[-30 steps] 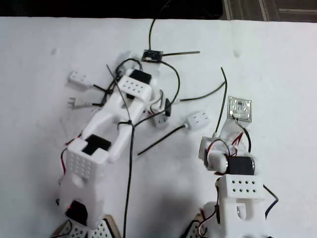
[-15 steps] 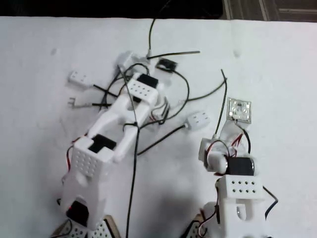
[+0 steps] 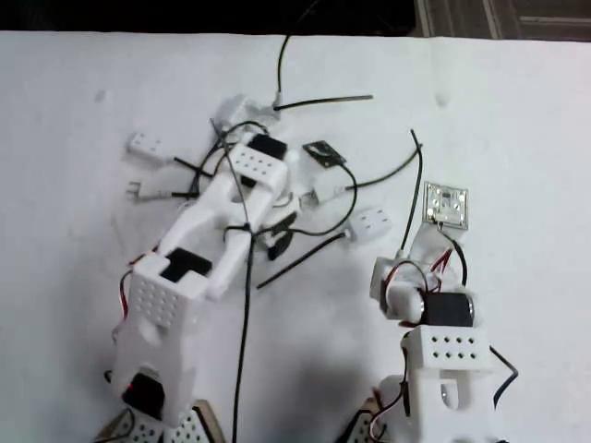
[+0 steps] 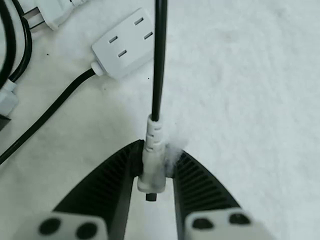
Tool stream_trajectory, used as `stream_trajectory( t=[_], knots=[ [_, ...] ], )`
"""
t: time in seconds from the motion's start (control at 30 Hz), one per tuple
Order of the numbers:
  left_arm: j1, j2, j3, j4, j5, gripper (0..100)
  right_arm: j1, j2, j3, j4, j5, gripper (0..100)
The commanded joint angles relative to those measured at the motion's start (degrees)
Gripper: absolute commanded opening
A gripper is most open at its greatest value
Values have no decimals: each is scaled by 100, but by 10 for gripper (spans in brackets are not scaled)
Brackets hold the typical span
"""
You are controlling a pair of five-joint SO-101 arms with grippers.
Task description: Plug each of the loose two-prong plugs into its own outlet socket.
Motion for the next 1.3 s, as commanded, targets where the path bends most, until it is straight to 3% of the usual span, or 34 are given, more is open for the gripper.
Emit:
stream_trajectory(
  t=[0.0,0.23,0.6,0.73,0.97,1.27],
  knots=[
    [-426,-92,-158,88,-897,24,57,-101,-53,-66,-26,17],
    [-567,-347,-158,492,-1116,122,48,-101,-53,-66,-26,17],
    [-787,-2009,-132,1354,-914,133,13,-101,-53,-66,-26,17],
    [-910,-2246,404,1037,-888,186,13,-101,-53,-66,-26,17],
    [-910,-2299,2022,-360,-888,188,22,-101,-53,-66,-26,17],
    [-892,-2264,2084,-466,-879,185,22,-101,-53,-66,-26,17]
  ],
)
